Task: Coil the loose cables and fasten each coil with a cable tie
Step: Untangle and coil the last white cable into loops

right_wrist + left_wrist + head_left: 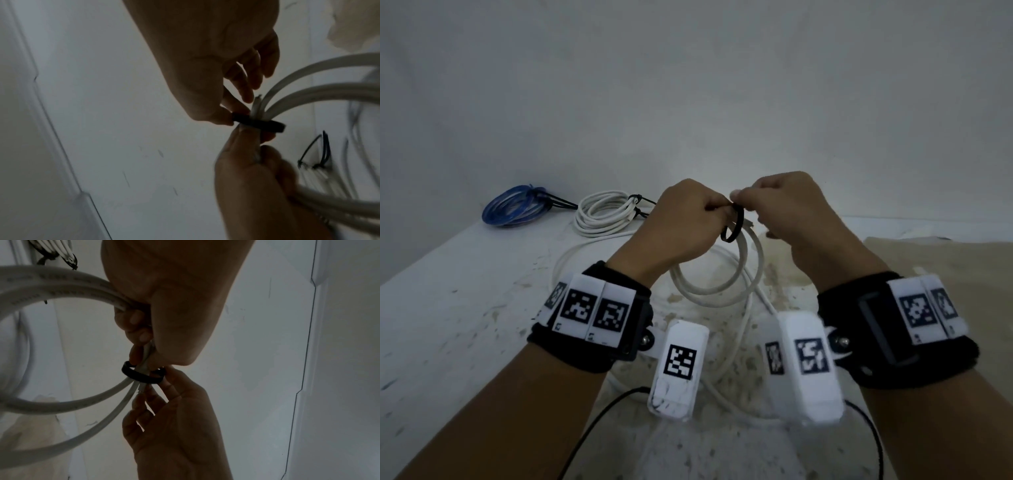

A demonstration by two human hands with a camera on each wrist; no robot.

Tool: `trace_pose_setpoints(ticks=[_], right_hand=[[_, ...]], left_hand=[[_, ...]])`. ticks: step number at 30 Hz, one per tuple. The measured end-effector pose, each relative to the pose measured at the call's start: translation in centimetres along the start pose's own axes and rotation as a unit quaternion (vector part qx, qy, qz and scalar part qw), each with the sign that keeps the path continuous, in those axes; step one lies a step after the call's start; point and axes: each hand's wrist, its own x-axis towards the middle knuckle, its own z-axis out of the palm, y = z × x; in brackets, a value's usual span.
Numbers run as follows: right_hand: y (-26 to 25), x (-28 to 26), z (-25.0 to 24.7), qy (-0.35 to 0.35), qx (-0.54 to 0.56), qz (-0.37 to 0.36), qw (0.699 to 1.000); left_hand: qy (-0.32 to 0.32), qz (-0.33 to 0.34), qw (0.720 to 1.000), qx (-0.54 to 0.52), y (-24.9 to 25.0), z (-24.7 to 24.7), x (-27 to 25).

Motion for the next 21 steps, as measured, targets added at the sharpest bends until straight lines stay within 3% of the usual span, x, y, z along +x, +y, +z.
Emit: trace_pose_setpoints(ticks=[4, 7, 10, 15, 18, 21], right_hand=[[-0.6, -0.4, -0.7, -0.033, 0.211, 0.086, 0.973], [-0.5, 0.2, -1.4, 0.005, 0.250, 0.080, 0.965], [-0.2, 0.6, -2.1, 0.052, 0.218, 0.052, 0.973], [0.1, 0.5, -1.4, -0.040, 0.131, -0.022, 0.990], [0.2, 0.8, -1.2, 0.011, 0.087, -0.086, 0.992], [0.3, 1.2, -1.4, 0.062, 0.042, -0.113, 0.991]], left_hand=[[-0.007, 0.001, 0.998, -0.070, 0.3, 0.1, 0.0], [-0.028, 0.003, 0.993, -0.111, 0.6, 0.6, 0.0], [-0.034, -0.002, 0.988, -0.149, 0.7, 1.4, 0.1], [0.007, -0.082, 0.966, -0.245, 0.1, 1.5, 0.4], [0.030, -0.099, 0.953, -0.284, 0.4, 1.3, 0.5], [0.040, -0.061, 0.967, -0.245, 0.8, 1.7, 0.2]])
